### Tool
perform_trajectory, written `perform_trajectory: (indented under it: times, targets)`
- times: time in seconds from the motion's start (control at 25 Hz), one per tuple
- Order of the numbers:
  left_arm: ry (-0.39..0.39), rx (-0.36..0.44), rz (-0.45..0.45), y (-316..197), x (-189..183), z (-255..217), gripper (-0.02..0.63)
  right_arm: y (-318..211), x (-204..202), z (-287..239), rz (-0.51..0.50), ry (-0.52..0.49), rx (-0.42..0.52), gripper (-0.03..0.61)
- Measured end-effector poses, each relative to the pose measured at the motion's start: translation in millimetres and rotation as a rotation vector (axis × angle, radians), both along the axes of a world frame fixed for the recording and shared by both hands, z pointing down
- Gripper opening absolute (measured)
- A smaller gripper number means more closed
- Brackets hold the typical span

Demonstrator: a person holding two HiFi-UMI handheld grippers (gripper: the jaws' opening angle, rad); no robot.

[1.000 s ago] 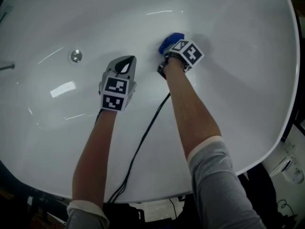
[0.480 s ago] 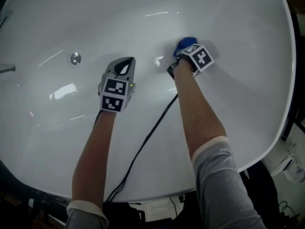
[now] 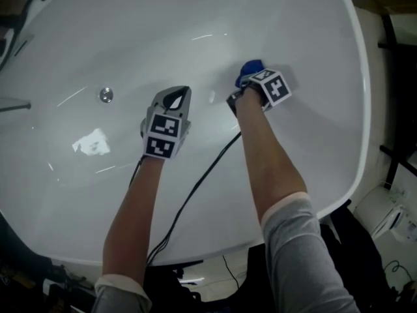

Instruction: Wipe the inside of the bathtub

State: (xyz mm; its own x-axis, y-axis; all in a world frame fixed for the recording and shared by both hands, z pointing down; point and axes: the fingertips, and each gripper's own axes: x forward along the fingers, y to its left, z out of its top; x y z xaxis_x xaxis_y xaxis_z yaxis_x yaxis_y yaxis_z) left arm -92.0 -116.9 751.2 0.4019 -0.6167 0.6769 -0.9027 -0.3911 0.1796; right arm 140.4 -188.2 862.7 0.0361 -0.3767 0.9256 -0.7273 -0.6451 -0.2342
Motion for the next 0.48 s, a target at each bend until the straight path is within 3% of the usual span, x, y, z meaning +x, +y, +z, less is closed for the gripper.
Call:
perform_trajectory:
  times: [0.48]
  targets:
    - [-0.003, 0.042, 0.062, -11, 42, -88, 0.002, -23, 32, -100, 0.047, -0.035, 0.073, 0.107]
